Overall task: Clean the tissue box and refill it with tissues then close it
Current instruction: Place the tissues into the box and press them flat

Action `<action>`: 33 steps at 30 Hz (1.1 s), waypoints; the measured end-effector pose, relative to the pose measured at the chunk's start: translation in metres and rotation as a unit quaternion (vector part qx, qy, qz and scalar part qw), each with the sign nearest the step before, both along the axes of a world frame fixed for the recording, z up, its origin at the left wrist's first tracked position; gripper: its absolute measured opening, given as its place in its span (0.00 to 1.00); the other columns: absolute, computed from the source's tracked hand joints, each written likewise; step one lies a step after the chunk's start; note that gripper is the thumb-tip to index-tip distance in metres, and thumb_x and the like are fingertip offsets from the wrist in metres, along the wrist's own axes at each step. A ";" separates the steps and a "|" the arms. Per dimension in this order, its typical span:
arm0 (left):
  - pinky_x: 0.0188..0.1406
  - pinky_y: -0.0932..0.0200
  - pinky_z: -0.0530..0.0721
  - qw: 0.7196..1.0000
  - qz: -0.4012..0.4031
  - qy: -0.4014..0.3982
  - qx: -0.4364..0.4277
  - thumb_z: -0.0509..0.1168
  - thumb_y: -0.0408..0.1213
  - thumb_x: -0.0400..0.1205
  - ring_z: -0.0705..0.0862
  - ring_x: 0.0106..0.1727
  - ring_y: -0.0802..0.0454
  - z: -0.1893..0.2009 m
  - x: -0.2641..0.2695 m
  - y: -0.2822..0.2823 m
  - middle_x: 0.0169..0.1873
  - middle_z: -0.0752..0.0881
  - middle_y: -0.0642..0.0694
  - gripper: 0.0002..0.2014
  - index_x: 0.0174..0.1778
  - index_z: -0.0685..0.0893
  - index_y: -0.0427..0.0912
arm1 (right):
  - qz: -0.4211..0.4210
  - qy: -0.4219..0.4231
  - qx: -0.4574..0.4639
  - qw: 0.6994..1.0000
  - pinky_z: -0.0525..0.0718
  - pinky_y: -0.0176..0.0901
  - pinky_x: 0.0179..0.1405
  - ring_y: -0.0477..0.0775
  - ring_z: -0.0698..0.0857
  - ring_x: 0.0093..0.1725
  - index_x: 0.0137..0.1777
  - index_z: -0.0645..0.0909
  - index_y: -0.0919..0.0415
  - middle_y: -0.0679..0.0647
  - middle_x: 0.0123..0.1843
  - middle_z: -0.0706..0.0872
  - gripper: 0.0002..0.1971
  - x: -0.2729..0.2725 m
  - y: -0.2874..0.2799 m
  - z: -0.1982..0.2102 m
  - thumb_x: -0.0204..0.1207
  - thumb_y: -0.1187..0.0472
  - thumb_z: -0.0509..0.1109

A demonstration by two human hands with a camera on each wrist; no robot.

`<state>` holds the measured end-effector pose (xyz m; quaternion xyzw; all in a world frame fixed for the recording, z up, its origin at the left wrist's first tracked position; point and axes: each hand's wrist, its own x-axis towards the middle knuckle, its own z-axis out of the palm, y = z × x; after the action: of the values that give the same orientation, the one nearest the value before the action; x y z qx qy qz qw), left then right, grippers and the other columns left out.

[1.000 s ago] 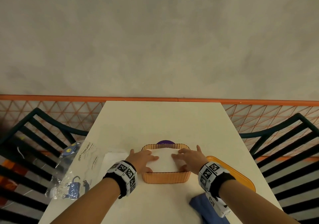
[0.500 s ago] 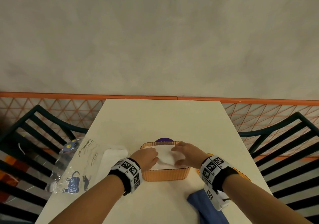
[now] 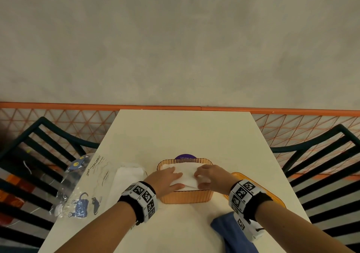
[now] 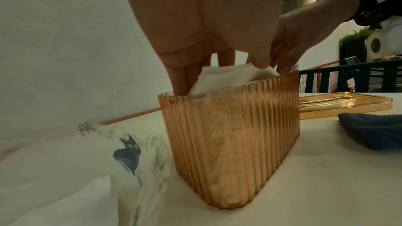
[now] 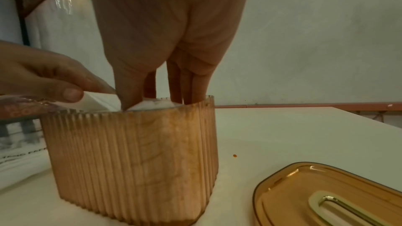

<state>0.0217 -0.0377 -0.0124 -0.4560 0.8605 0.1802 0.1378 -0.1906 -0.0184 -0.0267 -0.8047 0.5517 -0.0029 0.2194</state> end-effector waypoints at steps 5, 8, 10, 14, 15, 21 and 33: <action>0.80 0.51 0.64 1.000 0.014 0.017 0.009 0.48 0.56 0.85 0.57 0.83 0.49 -0.010 0.002 0.000 0.83 0.55 0.47 0.27 0.81 0.60 0.52 | 0.015 0.017 -0.022 0.999 0.74 0.44 0.66 0.56 0.76 0.68 0.71 0.73 0.55 0.55 0.70 0.76 0.21 0.003 0.003 -0.003 0.78 0.55 0.66; 0.79 0.51 0.65 0.999 0.017 0.026 0.013 0.46 0.53 0.87 0.59 0.82 0.48 -0.010 0.002 0.000 0.83 0.56 0.47 0.25 0.81 0.61 0.51 | 0.028 0.026 -0.029 0.999 0.75 0.45 0.65 0.57 0.77 0.66 0.71 0.73 0.56 0.56 0.69 0.77 0.21 0.004 0.003 -0.003 0.79 0.55 0.65; 0.79 0.51 0.66 1.000 0.014 0.026 0.006 0.45 0.51 0.88 0.60 0.82 0.47 -0.010 0.002 -0.001 0.83 0.57 0.46 0.24 0.80 0.62 0.51 | 0.036 0.033 -0.036 0.998 0.76 0.46 0.65 0.59 0.78 0.66 0.71 0.73 0.57 0.57 0.69 0.77 0.20 0.006 0.003 -0.004 0.80 0.55 0.64; 0.79 0.51 0.65 1.000 0.015 0.003 0.004 0.50 0.57 0.84 0.59 0.82 0.47 -0.012 0.001 0.000 0.83 0.54 0.47 0.28 0.81 0.59 0.52 | 0.036 0.045 -0.049 0.997 0.76 0.47 0.65 0.60 0.77 0.67 0.72 0.72 0.58 0.59 0.70 0.76 0.21 0.010 0.006 -0.003 0.80 0.54 0.63; 0.79 0.51 0.65 1.000 0.011 -0.002 -0.001 0.52 0.58 0.84 0.59 0.82 0.48 -0.013 0.001 0.000 0.83 0.54 0.47 0.30 0.81 0.59 0.52 | 0.035 0.048 -0.051 0.997 0.76 0.48 0.65 0.60 0.77 0.66 0.71 0.73 0.58 0.59 0.69 0.77 0.22 0.010 0.006 -0.003 0.79 0.53 0.64; 0.76 0.55 0.69 0.997 0.014 0.073 -0.029 0.51 0.51 0.86 0.68 0.78 0.52 -0.016 -0.003 0.001 0.80 0.64 0.51 0.22 0.75 0.72 0.50 | 0.055 0.052 -0.081 0.994 0.83 0.55 0.53 0.63 0.82 0.55 0.62 0.78 0.62 0.60 0.57 0.81 0.16 0.013 0.004 -0.011 0.79 0.55 0.61; 0.79 0.59 0.63 0.992 0.029 0.121 0.022 0.52 0.46 0.87 0.65 0.79 0.54 -0.015 0.005 -0.007 0.79 0.67 0.51 0.19 0.72 0.77 0.48 | 0.059 -0.044 -0.060 0.996 0.75 0.43 0.65 0.60 0.81 0.63 0.64 0.81 0.64 0.60 0.63 0.84 0.15 -0.007 0.000 -0.002 0.83 0.64 0.58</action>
<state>0.0264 -0.0452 -0.0275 -0.4528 0.8531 0.2566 0.0374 -0.1974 -0.0184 -0.0289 -0.8465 0.4921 -0.0581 0.1949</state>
